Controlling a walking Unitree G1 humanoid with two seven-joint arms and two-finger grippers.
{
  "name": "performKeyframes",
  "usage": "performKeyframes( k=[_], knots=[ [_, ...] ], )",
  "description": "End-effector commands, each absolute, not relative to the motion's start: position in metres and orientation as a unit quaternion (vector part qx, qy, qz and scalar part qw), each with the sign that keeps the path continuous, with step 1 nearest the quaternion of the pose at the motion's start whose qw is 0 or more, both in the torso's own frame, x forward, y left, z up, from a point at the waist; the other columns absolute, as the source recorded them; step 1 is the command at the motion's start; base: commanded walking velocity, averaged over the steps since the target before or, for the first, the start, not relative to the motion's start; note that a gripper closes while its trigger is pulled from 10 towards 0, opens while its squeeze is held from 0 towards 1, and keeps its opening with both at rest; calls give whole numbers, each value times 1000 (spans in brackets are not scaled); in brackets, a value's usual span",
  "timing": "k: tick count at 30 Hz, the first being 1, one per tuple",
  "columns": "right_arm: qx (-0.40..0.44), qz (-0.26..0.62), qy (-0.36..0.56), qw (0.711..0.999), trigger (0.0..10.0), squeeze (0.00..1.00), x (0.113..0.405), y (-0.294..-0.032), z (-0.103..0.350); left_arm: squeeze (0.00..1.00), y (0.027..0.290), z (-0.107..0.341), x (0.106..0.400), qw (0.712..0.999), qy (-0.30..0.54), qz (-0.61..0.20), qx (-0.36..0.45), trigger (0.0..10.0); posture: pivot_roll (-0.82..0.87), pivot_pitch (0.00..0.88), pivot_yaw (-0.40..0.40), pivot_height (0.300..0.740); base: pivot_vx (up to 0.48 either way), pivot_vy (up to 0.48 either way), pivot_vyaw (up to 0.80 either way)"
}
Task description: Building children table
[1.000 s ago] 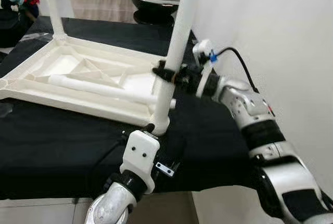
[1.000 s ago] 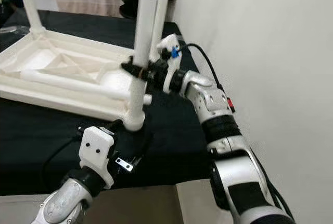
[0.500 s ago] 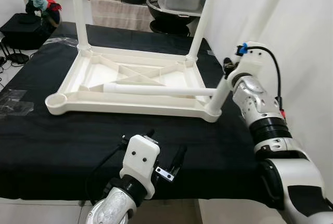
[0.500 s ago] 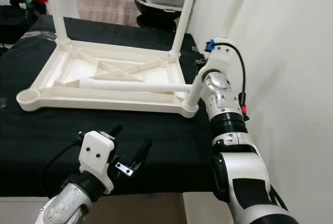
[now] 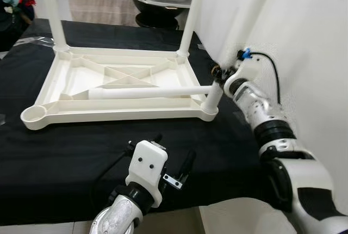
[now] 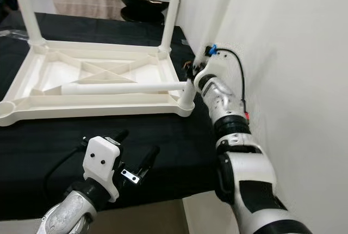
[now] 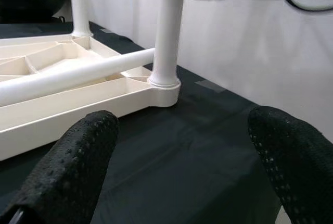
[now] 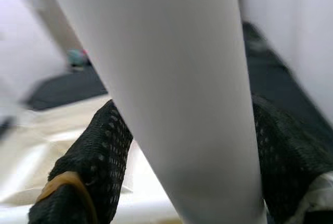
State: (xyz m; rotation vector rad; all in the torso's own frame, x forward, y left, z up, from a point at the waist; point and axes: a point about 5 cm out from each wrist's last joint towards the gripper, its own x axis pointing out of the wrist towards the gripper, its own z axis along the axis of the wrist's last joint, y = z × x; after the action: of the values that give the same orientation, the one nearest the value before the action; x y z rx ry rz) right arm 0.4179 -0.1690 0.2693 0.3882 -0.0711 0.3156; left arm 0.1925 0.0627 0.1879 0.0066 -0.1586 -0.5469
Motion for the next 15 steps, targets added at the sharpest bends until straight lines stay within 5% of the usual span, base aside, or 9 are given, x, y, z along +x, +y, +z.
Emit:
performKeyframes(
  k=[1,2,4,5,7,15],
  knots=[
    [195,263,-57,943,10000,0,413,-156,285,0,63,185,193,961,-74,-267,9,10000,75,106,-163,740,0,0,0],
    [195,263,-57,943,10000,0,413,-156,285,0,63,185,193,961,-74,-267,9,10000,75,106,-163,740,0,0,0],
    [109,458,-61,880,10000,0,386,-145,278,0,63,185,193,961,-74,-267,10,10000,73,108,-163,740,0,0,0],
    [109,458,-61,880,10000,0,386,-145,278,0,63,185,193,961,-74,-267,10,10000,73,108,-163,740,0,0,0],
    [67,579,-39,812,10000,0,360,-138,263,0,63,186,193,961,-74,-266,9,10000,75,109,-163,740,0,0,0],
    [97,674,-42,731,10000,0,340,-134,263,0,64,186,192,962,-75,-264,9,10000,79,112,-162,740,0,0,0]
  ],
)
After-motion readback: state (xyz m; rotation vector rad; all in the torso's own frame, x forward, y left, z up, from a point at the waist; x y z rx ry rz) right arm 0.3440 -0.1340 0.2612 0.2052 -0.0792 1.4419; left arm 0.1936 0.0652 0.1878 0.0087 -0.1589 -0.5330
